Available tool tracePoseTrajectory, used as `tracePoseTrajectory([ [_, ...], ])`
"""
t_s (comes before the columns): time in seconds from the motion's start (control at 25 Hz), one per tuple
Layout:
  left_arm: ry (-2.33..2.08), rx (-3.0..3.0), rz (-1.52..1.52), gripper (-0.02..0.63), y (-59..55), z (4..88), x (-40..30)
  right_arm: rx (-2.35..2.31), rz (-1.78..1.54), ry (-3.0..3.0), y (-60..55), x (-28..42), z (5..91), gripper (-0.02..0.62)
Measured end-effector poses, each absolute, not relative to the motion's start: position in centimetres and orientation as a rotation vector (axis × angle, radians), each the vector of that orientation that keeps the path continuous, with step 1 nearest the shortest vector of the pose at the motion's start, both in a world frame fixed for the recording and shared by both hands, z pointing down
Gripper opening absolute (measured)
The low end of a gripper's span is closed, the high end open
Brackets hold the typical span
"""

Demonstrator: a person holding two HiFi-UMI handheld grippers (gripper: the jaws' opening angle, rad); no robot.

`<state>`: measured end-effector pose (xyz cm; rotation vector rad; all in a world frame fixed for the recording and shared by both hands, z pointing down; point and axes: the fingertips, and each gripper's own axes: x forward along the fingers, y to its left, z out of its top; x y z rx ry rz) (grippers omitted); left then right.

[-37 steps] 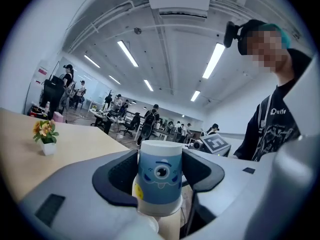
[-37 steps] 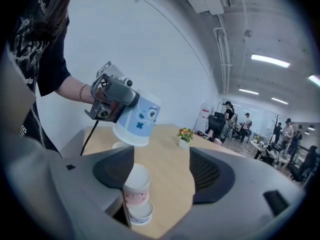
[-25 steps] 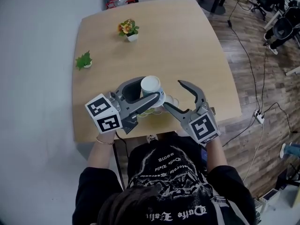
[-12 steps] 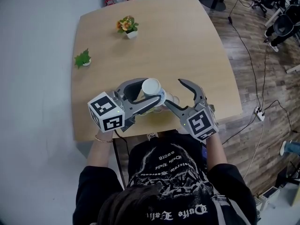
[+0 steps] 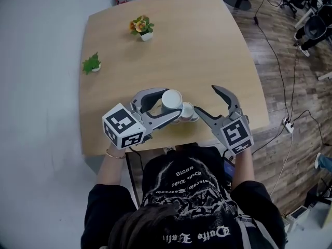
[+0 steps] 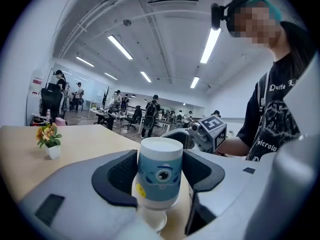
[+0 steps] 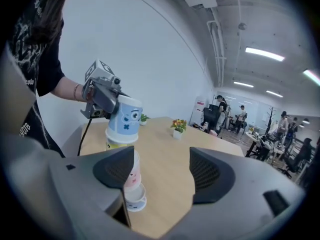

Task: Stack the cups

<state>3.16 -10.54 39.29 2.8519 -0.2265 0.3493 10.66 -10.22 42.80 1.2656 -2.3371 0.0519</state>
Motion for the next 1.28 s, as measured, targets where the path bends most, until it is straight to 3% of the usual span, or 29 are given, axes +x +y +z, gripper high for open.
tracePoseTrajectory([
  [0.68,-0.275,2.894,0.464,0.287,-10.2,41.4,3.3,1.337,0.064,-2.323,-10.2,12.3,42.6,0.351],
  [0.92,-0.254,2.865,0.473,0.342,-10.0,42.0,3.2,1.348,0.069,-2.311,-10.1,12.7,42.8,0.351],
  [1.2,-0.268,2.840,0.303,0.449,-10.3,38.7,2.1,1.364,0.087,-2.345,-9.9,12.8,42.0,0.351],
  [1.28,-0.313,2.847,0.246,0.451,-10.6,37.4,1.2,1.383,0.104,-2.368,-9.9,12.8,41.6,0.351],
])
